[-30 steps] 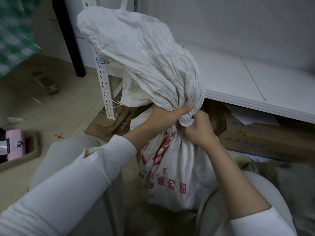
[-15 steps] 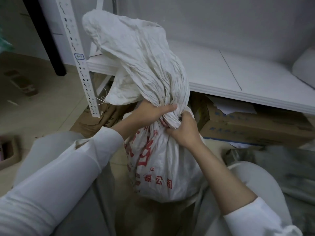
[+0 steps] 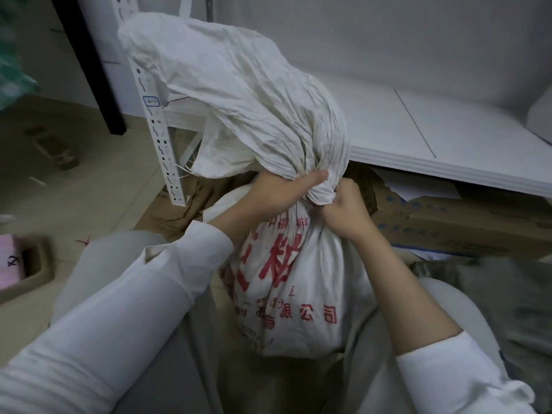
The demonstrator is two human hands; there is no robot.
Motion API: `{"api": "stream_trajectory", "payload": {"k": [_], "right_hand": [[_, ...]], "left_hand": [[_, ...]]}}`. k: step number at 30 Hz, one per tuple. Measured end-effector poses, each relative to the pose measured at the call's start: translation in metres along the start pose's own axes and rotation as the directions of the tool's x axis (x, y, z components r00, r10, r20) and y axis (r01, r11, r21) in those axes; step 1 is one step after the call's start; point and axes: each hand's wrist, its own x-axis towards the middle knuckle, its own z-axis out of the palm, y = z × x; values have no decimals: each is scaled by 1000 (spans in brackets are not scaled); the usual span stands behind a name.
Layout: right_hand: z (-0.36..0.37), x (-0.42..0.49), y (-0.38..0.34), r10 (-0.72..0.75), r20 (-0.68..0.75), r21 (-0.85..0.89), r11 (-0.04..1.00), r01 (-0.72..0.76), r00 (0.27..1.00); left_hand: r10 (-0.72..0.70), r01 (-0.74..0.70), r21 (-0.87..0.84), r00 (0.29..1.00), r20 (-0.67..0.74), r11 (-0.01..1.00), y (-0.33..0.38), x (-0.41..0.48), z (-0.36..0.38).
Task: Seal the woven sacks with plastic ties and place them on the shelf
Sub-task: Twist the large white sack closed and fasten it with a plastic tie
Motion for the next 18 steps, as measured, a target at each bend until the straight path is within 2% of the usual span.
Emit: {"api": "stream_trajectory", "payload": {"k": [7, 9, 12, 14, 16, 18], "right_hand": [[15, 14, 19, 13, 140, -77, 997, -2, 990], [19, 13, 17, 10, 130, -95, 995, 2, 991], [20, 7, 12, 54, 3, -96, 994, -53, 999], [19, 0, 10, 66, -172, -265, 958, -110, 983], [17, -9, 7, 94, -298, -423, 879, -220, 950], [16, -18, 3, 151, -293, -445, 853, -274, 944]], "left_hand": [[-32, 31, 65, 999, 13, 997, -17, 0, -7], [-51, 52, 71, 999, -15, 996, -17, 3, -11], [-60, 68, 70, 993, -104, 995, -19, 9, -16], [-62, 75, 101, 989, -134, 992, -22, 12, -15], [-78, 97, 121, 985, -157, 988, -24, 14, -12], [-100, 124, 117, 977, -191, 985, -26, 15, -9]]}}
